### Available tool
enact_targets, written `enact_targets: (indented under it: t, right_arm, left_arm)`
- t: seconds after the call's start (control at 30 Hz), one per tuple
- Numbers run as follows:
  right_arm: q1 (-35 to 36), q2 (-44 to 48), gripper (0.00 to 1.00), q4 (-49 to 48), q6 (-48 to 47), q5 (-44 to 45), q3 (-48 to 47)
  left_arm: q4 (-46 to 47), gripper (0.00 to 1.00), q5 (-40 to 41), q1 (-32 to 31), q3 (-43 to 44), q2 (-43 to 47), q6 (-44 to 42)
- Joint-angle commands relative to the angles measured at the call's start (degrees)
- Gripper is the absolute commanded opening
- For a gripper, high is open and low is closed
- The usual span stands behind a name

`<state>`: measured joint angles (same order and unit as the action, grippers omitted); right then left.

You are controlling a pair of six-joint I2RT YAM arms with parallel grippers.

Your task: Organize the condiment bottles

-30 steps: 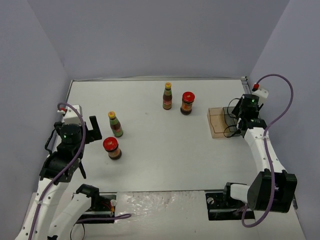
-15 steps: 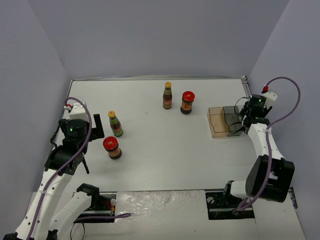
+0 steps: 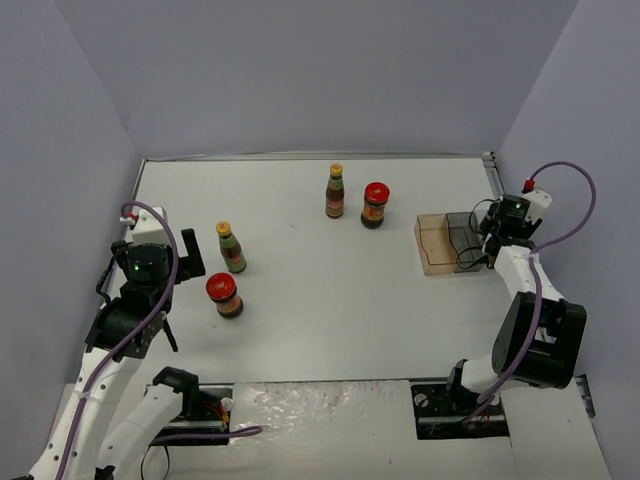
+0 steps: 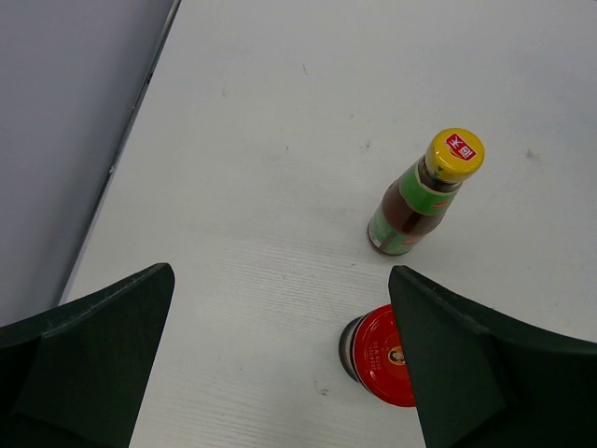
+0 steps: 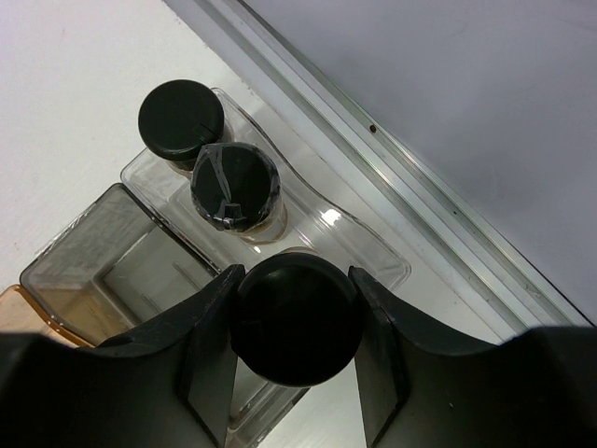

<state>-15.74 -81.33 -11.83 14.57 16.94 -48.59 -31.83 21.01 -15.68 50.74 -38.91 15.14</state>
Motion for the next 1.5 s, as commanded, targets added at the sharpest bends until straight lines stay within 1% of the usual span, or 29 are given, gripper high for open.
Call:
enact_targets:
  t: [0.0,0.17,0.23,0.4,0.5,0.57,0.7,0.77,0.97,1.03,1.07,1.13,1.17,1.27,1.43,1.47]
  right_arm:
    - [-0.5,-1.2,0.0,-5.8,0.1,0.8,-0.1]
    - [-1.2,-3.5,0.01,-7.1,0.8,0.6,0.7]
    - [-1.1,-4.1,0.13,-7.0,0.8,0.5,0.7]
    - [-1.4,-5.9,0.32,-6.5,0.7,-0.7,0.2]
    - [-1.4,-6.2,0.42,-5.8,0.6,-1.6,-0.5]
    - [-1.4,-6.0,0.5,-5.1,0.4,-1.6,-0.7]
    - [-1.4,-3.9,0.7,-3.1,-0.2,-2.9,-1.1]
    - [-1.3,-0.9,0.77,-1.4,-0.3,-4.2,-1.2]
    - [0.4,7.6,0.84,3.6,-2.6,-8.9,-3.2]
    - [1.9,10.6,0.86,4.8,-4.2,-13.1,-4.9]
    - [3.9,11.6,0.87,4.7,-5.1,-15.2,-5.4]
    - [6.4,12.5,0.9,4.7,-8.2,-21.4,-6.9]
    - [7.4,12.6,0.92,4.7,-8.5,-21.9,-7.0]
    - [11.4,11.0,1.0,1.9,-13.9,-33.2,-9.3]
    - [18.3,3.8,1.0,1.6,-20.9,-39.8,-15.0]
    - [18.8,2.0,1.0,0.8,-21.6,-41.3,-16.1]
  left_arm:
    - [4.1,0.97,1.0,0.0,0.8,-0.4,-0.9]
    - [4.1,0.97,1.0,0.0,0.8,-0.7,-0.9]
    - [4.1,0.97,1.0,0.0,0.8,-0.6,-0.9]
    - [4.2,0.97,0.9,0.1,0.7,-0.4,-0.9]
    - [4.1,0.97,0.9,0.1,0.7,-0.4,-1.0]
    - [4.1,0.97,0.7,0.1,0.7,-0.4,-1.0]
    - [4.1,0.97,0.5,0.1,0.8,-0.3,-1.0]
    - [4.1,0.97,0.4,0.1,0.8,-0.3,-0.9]
    - [4.1,0.97,0.0,0.2,0.9,-0.2,-0.9]
    - [3.9,0.97,-0.4,0.4,0.9,-0.3,-0.9]
    - [3.8,0.97,-0.4,0.5,1.0,-0.4,-0.9]
    - [3.7,0.97,-0.8,0.7,1.2,-0.5,-0.9]
    - [3.7,0.97,-0.9,0.7,1.2,-0.6,-0.9]
    - [3.4,0.97,-1.4,0.9,1.2,-0.6,-0.9]
    - [2.7,0.97,-1.4,1.2,1.6,-1.3,-1.1]
    - [2.6,0.97,-1.6,1.2,1.6,-1.5,-1.1]
